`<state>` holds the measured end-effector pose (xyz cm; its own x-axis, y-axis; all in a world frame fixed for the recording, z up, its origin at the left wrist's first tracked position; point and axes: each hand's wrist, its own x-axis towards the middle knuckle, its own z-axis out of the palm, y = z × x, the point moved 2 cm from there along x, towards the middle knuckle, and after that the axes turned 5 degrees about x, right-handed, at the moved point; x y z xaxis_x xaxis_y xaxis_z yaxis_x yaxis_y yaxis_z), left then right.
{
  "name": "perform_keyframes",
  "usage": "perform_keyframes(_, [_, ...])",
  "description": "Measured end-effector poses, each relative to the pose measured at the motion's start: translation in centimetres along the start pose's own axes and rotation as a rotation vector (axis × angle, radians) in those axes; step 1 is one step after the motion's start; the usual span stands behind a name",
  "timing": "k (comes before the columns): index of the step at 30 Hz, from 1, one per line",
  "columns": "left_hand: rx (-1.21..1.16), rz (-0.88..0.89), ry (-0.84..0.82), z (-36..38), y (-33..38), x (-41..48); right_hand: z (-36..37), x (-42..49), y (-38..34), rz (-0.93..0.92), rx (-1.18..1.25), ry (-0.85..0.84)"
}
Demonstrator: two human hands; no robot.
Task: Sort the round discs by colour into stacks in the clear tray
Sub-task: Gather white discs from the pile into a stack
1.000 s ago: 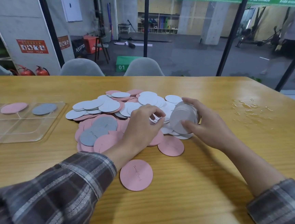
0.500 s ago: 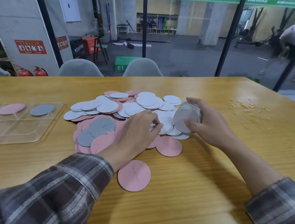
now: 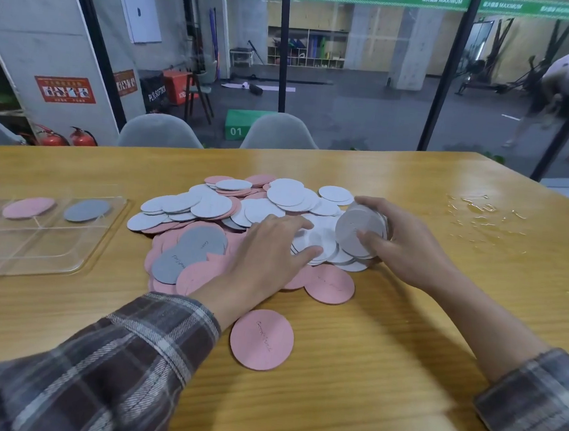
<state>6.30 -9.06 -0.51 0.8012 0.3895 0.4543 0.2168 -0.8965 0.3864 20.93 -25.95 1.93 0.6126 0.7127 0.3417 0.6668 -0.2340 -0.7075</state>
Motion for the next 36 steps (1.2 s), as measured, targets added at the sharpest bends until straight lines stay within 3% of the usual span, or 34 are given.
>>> perform_keyframes(4, [-0.031,0.049,0.096,-0.3,0.2,0.1,0.0,-0.1,-0.1,0.059,0.116,0.003])
perform_keyframes(7, [-0.201,0.03,0.149,-0.5,0.5,0.3,-0.1,-0.2,-0.4,0.057,0.132,0.011])
perform_keyframes(12, [-0.444,-0.097,0.084,-0.6,0.7,0.6,0.3,-0.2,-0.5,0.039,0.165,-0.032])
perform_keyframes(24, [-0.459,-0.141,0.188,-0.4,1.0,0.2,1.4,-0.1,-0.7,0.044,0.429,-0.192])
perform_keyframes(29, [-0.501,-0.148,0.186,-0.3,1.1,0.3,1.3,-0.5,-1.3,-0.118,0.126,-0.158])
perform_keyframes(36, [-0.403,-0.064,0.198,-0.5,1.1,0.5,1.2,-0.6,-1.8,-0.172,0.157,-0.143])
